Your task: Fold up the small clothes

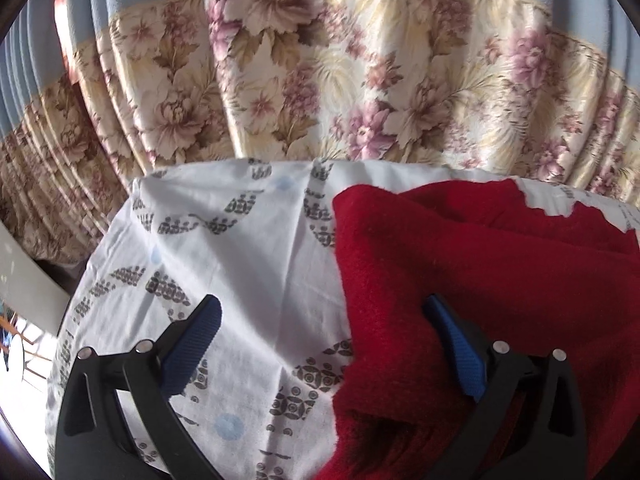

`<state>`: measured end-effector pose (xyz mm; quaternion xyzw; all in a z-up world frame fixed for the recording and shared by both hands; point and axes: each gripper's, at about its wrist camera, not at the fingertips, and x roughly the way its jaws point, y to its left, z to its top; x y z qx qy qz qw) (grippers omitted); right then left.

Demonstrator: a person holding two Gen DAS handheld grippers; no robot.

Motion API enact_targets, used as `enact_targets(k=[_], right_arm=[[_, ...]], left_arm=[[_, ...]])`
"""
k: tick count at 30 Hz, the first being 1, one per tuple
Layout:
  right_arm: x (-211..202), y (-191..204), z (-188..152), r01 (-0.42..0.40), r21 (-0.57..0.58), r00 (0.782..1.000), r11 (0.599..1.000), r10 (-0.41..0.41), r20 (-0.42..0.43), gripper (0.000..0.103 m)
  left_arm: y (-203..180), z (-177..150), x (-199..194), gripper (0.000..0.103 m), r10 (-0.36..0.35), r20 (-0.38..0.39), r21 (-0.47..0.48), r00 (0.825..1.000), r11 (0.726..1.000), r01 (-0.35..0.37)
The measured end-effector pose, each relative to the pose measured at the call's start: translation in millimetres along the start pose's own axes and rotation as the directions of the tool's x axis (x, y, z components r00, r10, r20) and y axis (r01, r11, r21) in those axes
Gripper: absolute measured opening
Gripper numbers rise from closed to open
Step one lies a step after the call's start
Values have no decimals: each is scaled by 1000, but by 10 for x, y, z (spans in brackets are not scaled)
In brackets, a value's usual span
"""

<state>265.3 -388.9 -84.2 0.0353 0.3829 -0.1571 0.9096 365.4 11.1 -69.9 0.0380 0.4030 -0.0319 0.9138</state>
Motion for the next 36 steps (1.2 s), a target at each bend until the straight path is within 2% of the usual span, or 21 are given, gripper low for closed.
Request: enact_targets(k=[1,2,3,5,10,14,20,25,27,30,34,36], right_arm=[[-67,-32,-23,-34,12,999,999,33,9,54],[-124,-35,-46,-45,10,999,999,45,15,64],[-219,-39,-85,-46,-1,999,999,46,27,68],[-429,-61,-177,-61,-6,997,998,61,56,74],[-1065,-167,-559,-131,22,986,991,128,104,85],[-1522,-230,-933,-187,31,975,982,181,125,89],[-2086,-365,-1551,-220,42,968,974,213,136,90],[-2356,-370,-1848,-213,11,969,977,210,134,91],[-2432,-358,-1948,-187,-14,974,982,187,126,91],[-2486,-346,-2106,-215,-21,973,976,216,84,91],[-2510,-286,-2307,-242,-45,969,969,244,33,91],[-2506,-260,-2412,-281,-28,960,959,281,6,91]], left_arm=[[8,-7,-43,101,-10,3,0,1000,1000,10],[25,-25,-100,101,-28,10,-6,1000,1000,28],[54,-64,-178,101,-56,13,-15,998,998,56],[116,-143,-313,101,-77,16,-29,997,997,77],[367,-524,-843,101,-57,26,-49,998,997,58],[578,-927,-1292,101,-47,29,-61,998,997,49],[786,-1607,-1855,101,41,40,-18,998,999,-40],[815,-2004,-1981,101,40,13,10,999,999,-40],[793,-2109,-1994,101,25,-6,12,1000,1000,-25],[696,-2212,-2046,101,-8,-15,25,1000,1000,8],[540,-2380,-2080,101,-14,-36,69,999,997,16],[490,-2455,-2072,101,-27,-51,74,998,997,31]])
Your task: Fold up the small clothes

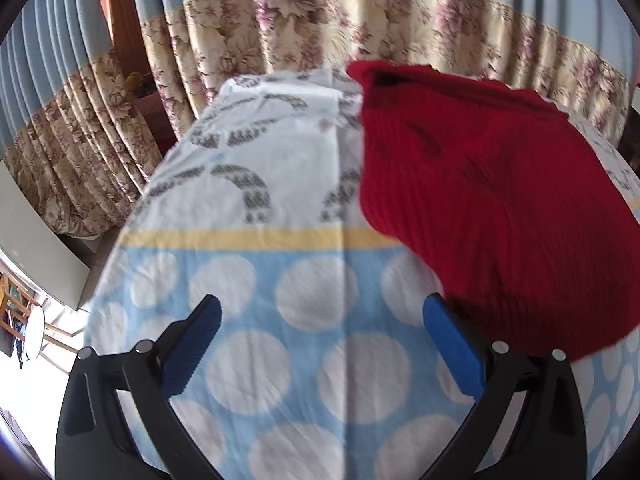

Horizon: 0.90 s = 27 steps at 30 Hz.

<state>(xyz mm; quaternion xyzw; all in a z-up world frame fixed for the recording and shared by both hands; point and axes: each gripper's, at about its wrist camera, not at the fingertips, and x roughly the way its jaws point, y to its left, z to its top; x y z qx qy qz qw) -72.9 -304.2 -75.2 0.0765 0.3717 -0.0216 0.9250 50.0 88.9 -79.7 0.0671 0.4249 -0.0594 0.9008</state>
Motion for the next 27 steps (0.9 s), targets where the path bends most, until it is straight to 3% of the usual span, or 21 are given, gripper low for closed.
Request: enact_targets(k=[3,5,7,9,10,11,14,21,24,27], right_arm=[[71,114,-113,-44,-8,998,999,44,-35,90],[154,185,-170,-68,-9,996,998,68,-57,84],[244,236,-198,-97,-9,992,995,96,-83,46],[298,272,-218,-84,-24,992,996,82,-91,33],[293,272,-214,-84,-31,993,996,81,-83,15],[279,255,-204,-99,-30,992,995,96,-80,10],[197,166,-153,-119,-25,992,993,117,-55,7],[-227,-373,-38,56,-29,998,998,-55,41,7],[-188,-678,-31,73,11,997,997,-73,23,7],[-86,-730,-62,66,2,998,998,-66,7,7]], left_arm=[[-44,-21,-39,101,1,9,0,1000,1000,-1],[-32,-12,-37,101,-19,3,-23,1000,1000,19],[-3,1,-31,101,-21,-2,-49,1000,999,21],[11,22,-42,101,-24,-3,-62,1000,998,24],[12,30,-51,101,-22,-2,-64,1000,998,22],[11,37,-61,101,-18,-2,-65,1000,998,17],[-19,60,-99,101,-9,2,-60,1000,998,9],[-149,75,-135,101,22,-14,-39,1000,999,-22],[-243,74,-120,101,-2,-28,-46,1000,999,0],[-421,67,-113,101,-56,-38,-40,998,998,55]])
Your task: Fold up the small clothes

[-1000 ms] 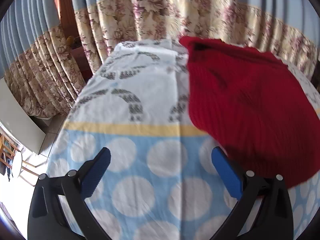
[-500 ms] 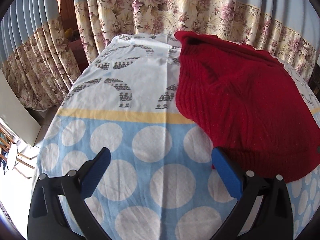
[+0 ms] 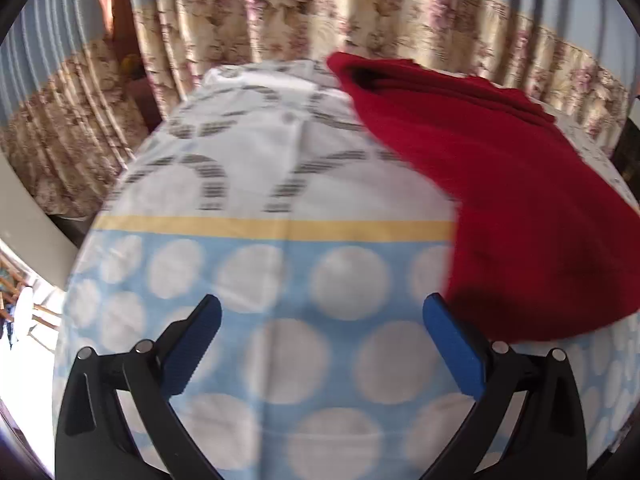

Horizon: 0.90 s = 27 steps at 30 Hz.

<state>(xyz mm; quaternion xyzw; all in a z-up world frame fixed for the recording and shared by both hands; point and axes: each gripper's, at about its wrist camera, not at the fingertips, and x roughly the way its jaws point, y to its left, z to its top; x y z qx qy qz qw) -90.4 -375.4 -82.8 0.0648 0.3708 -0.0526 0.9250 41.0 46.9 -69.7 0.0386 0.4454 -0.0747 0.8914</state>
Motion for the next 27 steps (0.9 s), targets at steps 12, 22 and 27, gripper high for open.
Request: enact_targets(k=[12,22,27], right_arm=[[112,-25,-27,-55,12,998,998,55,-2,8],[78,47,-18,-50,10,998,999,50,39,9],[83,34,-10,-55,15,998,998,54,39,9]], left_arm=[[-470,92,188,101,-129,12,79,992,989,128],[-808,34,98,89,-146,41,43,988,989,144],[-923,57,190,73,-127,20,16,992,992,127]])
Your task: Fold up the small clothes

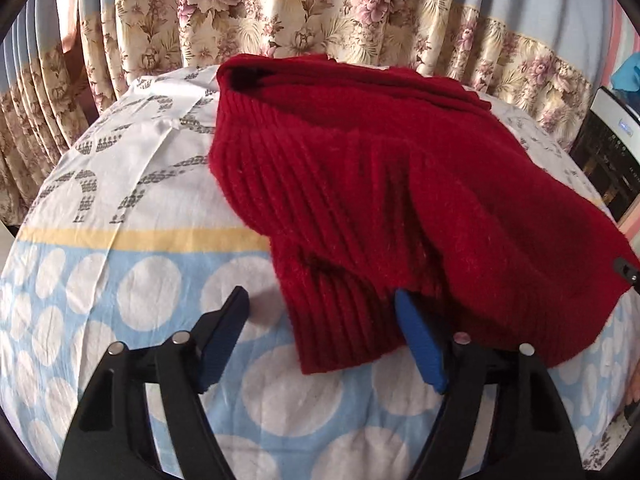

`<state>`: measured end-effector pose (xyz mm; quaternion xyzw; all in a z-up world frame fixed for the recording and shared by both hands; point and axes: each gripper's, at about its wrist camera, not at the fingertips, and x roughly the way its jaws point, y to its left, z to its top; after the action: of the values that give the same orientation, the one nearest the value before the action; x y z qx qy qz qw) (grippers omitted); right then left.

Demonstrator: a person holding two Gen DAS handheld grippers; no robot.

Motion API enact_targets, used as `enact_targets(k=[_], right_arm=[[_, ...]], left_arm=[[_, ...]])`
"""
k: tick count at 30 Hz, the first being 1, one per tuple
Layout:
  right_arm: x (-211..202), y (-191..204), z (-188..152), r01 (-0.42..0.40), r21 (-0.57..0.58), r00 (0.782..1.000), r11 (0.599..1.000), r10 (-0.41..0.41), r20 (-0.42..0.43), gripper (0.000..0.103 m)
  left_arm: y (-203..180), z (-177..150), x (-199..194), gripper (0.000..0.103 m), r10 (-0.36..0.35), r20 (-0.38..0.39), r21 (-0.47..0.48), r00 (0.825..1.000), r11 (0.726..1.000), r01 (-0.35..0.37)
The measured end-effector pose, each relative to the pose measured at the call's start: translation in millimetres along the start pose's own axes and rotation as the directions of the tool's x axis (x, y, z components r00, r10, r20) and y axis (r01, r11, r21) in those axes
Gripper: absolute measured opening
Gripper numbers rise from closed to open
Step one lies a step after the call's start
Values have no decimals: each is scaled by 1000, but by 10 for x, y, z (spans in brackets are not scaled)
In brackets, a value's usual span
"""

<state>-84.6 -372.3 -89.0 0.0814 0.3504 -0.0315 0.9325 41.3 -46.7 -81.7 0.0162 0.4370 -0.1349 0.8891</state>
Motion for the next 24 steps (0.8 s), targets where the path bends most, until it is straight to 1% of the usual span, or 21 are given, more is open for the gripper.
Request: enact_targets(k=[1,2,3,4,5,7,10,17,24], right_arm=[[3,3,5,-1,0,1000,1000,1,0,10],[0,-2,8,0,-1,1000,1000,0,3,10],[-2,-2,10,0,-2,1000,1000,0,6,10],[-8,-3,5,0,-3,1000,1000,0,6,10],[-10,-8,3,-2,-1,1000,1000,2,10,10],[-7,-10,1,-3,-3,1000,1000,3,7,10],[-2,-14,-4,-5,-3,1000,1000,5,-4,10],[125,-4,-33,30,-4,998,1000,-30,-60,10],[77,32,-54,56,-9,998,998,-56,-22,9]], left_arm=[[10,10,-3,65,-12,2,-20,1000,1000,12],[9,8,-9,53,-21,4,-30,1000,999,21],[-2,14,-15,45,-33,4,-34,999,999,33],[-8,13,-19,34,-43,2,-40,999,998,43],[-17,10,-24,25,-52,0,-49,999,997,52],[-49,-3,-43,20,-53,0,-55,999,997,53],[-95,-31,-81,16,-34,1,-58,999,998,34],[-134,-75,-102,16,0,-13,-52,1000,999,-1],[-145,-76,-90,16,10,-14,-41,1000,999,-10]])
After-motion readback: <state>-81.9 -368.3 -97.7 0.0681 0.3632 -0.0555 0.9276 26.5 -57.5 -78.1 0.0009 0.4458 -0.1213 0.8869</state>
